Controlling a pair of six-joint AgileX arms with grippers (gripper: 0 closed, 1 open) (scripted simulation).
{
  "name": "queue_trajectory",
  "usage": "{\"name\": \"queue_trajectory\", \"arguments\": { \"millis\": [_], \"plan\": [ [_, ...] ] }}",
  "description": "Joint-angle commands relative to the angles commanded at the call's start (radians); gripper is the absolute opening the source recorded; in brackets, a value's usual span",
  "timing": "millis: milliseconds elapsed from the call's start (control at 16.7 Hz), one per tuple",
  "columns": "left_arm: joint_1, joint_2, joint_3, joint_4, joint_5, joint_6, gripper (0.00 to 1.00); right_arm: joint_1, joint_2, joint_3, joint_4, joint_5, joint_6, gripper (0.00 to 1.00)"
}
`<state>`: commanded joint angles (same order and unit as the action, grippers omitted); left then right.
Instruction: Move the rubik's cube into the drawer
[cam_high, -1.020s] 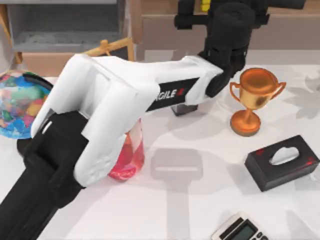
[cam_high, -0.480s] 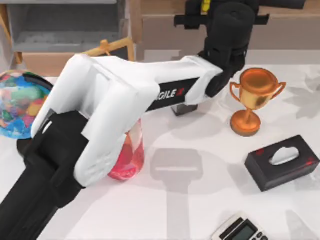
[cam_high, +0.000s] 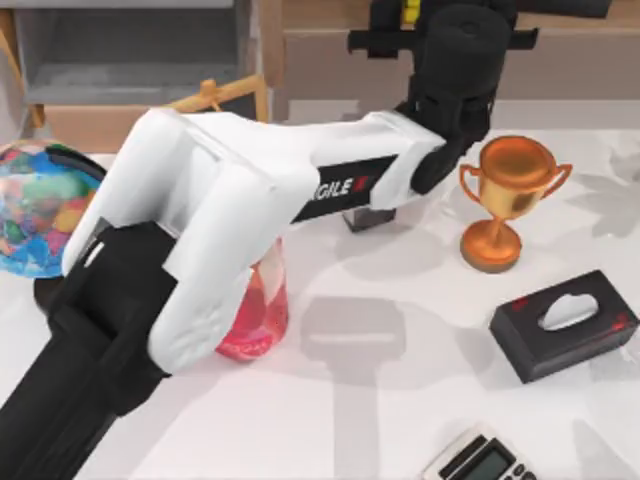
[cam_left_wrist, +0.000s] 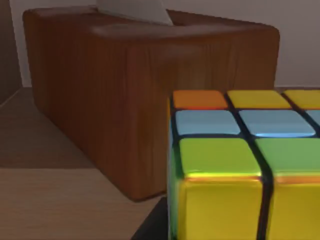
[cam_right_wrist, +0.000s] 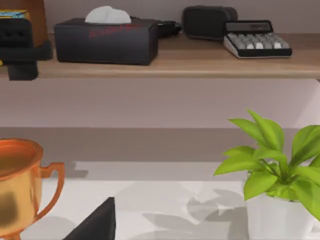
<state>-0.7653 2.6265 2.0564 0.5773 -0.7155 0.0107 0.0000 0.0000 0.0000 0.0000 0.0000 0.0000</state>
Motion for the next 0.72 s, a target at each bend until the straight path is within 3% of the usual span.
{"name": "queue_trajectory", "arguments": {
  "millis": [720],
  "plan": [
    [-0.027,-0.098,-0.108,0.001,-0.008,-0.005,0.00,0.000,0.000,0.000,0.000,0.000,0.000,1.00]
  ]
}}
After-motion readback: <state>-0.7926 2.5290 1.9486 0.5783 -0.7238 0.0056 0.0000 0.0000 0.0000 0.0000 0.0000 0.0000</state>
